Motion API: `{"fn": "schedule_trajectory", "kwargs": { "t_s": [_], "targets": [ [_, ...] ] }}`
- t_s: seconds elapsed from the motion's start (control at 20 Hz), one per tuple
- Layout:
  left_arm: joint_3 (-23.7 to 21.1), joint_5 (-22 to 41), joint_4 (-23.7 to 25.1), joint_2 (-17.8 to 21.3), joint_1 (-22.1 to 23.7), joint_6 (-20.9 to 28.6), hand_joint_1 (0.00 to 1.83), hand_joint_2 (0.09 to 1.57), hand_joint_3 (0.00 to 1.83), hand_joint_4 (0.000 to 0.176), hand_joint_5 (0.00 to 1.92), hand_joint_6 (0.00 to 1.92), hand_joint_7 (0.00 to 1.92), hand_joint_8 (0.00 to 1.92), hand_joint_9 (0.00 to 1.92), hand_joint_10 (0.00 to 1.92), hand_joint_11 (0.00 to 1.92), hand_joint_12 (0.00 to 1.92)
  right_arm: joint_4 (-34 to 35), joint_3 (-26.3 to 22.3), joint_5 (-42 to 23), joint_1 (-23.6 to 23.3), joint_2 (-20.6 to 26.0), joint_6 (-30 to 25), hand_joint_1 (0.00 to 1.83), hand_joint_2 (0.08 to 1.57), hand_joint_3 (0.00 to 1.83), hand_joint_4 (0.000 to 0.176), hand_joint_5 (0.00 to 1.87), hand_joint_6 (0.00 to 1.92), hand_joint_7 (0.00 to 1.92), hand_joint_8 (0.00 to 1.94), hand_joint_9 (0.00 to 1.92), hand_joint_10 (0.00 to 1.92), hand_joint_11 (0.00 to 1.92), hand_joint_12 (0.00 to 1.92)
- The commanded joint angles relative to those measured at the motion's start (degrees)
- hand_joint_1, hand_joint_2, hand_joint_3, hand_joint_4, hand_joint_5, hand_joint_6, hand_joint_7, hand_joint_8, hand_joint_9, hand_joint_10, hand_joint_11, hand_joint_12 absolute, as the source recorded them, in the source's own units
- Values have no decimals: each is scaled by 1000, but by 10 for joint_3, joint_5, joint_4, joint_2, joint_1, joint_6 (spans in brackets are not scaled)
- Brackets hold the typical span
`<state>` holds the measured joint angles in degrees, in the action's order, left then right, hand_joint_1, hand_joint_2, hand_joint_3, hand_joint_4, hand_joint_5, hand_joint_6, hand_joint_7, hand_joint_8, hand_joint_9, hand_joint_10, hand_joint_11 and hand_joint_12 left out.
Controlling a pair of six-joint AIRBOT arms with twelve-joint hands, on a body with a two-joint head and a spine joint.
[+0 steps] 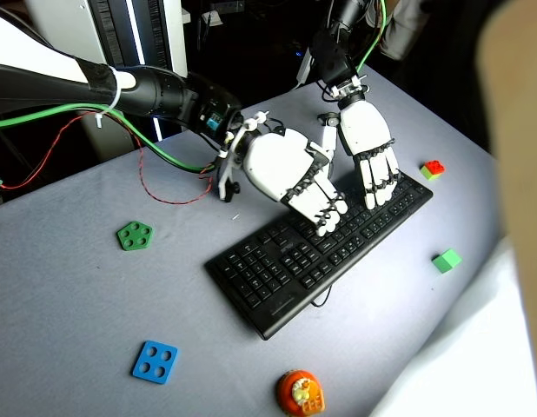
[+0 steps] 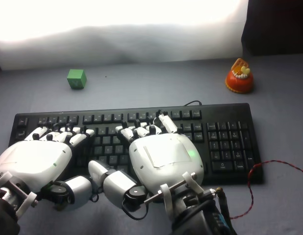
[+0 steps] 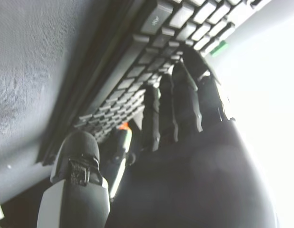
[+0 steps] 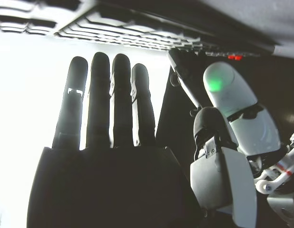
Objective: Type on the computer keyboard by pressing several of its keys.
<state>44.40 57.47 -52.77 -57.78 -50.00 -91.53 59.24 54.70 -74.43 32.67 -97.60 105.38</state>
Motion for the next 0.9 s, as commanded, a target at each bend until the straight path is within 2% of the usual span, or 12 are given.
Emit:
{"fn": "schedule_trajectory", "kwargs": {
  "t_s": [0.0, 0.15, 0.2, 0.3, 0.4, 0.45, 0.5, 0.6, 0.65, 0.7, 0.8, 0.85],
  "targets": [
    [1, 45, 20, -1, 0, 2, 110, 1266, 2, 32, 177, 1, 176, 0, 176, 0, 0, 733, -47, 1, -25, -7, 0, -6, 0, 1183, 0, 0, 463, 30, 509, 1, 429, 15, 0, 1046],
    [0, 46, 20, -1, -2, 8, 89, 1274, 4, 10, 279, 35, 195, 5, 167, 1, 0, 676, -26, 3, -20, -12, -5, -20, 0, 1182, 0, 0, 536, 51, 517, 1, 426, 10, 0, 1068],
    [-1, 46, 20, -1, -2, 10, 100, 1270, 1, 4, 331, 49, 215, 10, 178, 5, 0, 683, -21, 3, -19, -13, -6, -23, 0, 1186, 1, 0, 630, 83, 548, 10, 446, 17, 0, 1104],
    [-2, 46, 20, -1, -2, 10, 98, 1272, 2, 0, 412, 63, 261, 16, 213, 16, 0, 709, -8, 2, -10, -16, -6, -32, 0, 1186, 0, 0, 800, 124, 609, 17, 473, 23, 0, 1168],
    [-3, 46, 18, -1, -2, 10, 58, 1286, 4, 0, 548, 66, 379, 16, 244, 15, 0, 687, 1, 3, -7, -20, -6, -32, 0, 1187, 0, 0, 970, 126, 751, 24, 502, 24, 0, 1098],
    [-3, 46, 17, 0, -2, 10, 74, 1285, 2, 0, 600, 64, 485, 28, 279, 21, 0, 652, 4, 3, -6, -21, -6, -33, 0, 1192, 1, 0, 971, 110, 880, 57, 539, 35, 0, 1022],
    [-4, 46, 16, 0, -2, 10, 108, 1277, 0, 0, 591, 42, 604, 30, 354, 36, 0, 630, 10, 3, -3, -22, -6, -40, 0, 1201, 2, 0, 937, 73, 993, 50, 642, 71, 0, 1028],
    [-4, 46, 13, 0, -2, 10, 153, 1271, 0, 0, 511, 6, 731, 33, 483, 68, 0, 743, 12, 3, -2, -22, -6, -40, 0, 1208, 3, 0, 833, 21, 958, 13, 775, 125, 0, 1259],
    [-5, 46, 13, 0, -3, 10, 144, 1275, 0, 0, 443, 10, 680, 14, 510, 70, 0, 933, 12, 3, -1, -22, -6, -40, 0, 1206, 1, 0, 728, 3, 872, 2, 799, 140, 62, 1410],
    [-5, 46, 13, 0, -4, 10, 125, 1280, 2, 0, 343, 1, 579, 2, 509, 61, 0, 1082, 12, 3, 0, -22, -6, -40, 0, 1205, 1, 0, 637, 0, 810, 0, 798, 152, 193, 1456],
    [-6, 46, 13, 0, -5, 10, 136, 1283, 2, 20, 278, 3, 434, 0, 495, 47, 0, 1235, 12, 3, 0, -23, -5, -40, 0, 1208, 2, 0, 545, 0, 732, 0, 784, 163, 294, 1452],
    [-6, 46, 13, 0, -5, 10, 134, 1289, 4, 27, 254, 1, 371, 0, 479, 39, 0, 1280, 12, 3, 0, -23, -4, -40, 0, 1214, 3, 0, 531, 0, 696, 0, 764, 165, 248, 1461]
  ]
}}
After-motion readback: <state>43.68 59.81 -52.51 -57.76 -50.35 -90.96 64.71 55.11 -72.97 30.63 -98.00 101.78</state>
